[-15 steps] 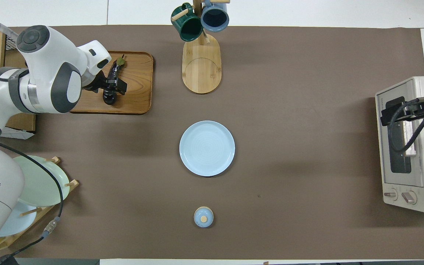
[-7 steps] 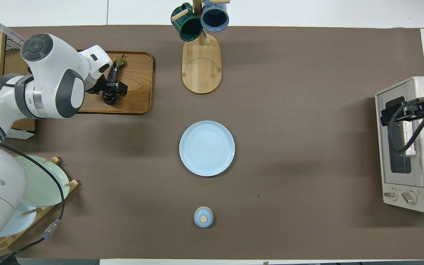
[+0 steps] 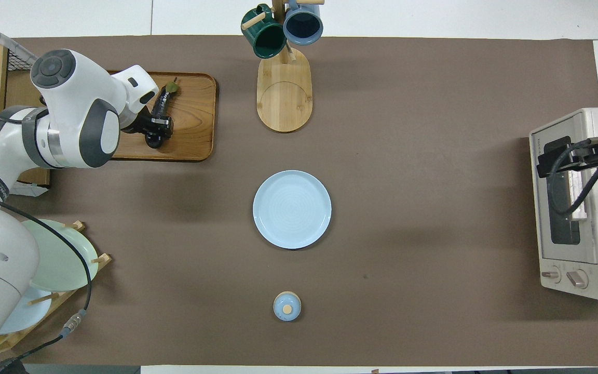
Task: Put eggplant into oven
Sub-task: 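Grasp the eggplant with the left gripper and lift it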
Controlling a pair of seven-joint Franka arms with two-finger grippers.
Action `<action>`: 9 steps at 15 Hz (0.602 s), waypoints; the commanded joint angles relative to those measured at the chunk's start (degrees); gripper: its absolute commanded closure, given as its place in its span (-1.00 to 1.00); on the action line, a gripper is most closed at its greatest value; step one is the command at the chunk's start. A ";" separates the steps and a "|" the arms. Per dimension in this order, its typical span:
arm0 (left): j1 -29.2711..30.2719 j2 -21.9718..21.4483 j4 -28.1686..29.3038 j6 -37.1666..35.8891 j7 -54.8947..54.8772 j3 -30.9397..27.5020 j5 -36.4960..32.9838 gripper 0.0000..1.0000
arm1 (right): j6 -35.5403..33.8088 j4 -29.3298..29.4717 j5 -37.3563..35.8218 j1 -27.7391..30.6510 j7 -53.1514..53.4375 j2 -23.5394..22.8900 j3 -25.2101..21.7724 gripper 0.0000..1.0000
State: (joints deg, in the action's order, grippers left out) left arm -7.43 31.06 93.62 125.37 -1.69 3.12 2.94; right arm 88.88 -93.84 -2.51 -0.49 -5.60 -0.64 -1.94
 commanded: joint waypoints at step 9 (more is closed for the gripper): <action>-8.98 -21.11 6.99 -20.87 18.88 -0.22 4.35 1.00 | -0.99 0.06 1.46 0.58 0.50 0.20 0.27 -1.00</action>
State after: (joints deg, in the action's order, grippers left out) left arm -10.79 15.45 93.88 104.86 10.55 3.72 6.21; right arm 88.88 -93.84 -2.51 -0.49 -5.60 -0.64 -1.94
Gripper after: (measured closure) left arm 0.555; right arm 0.000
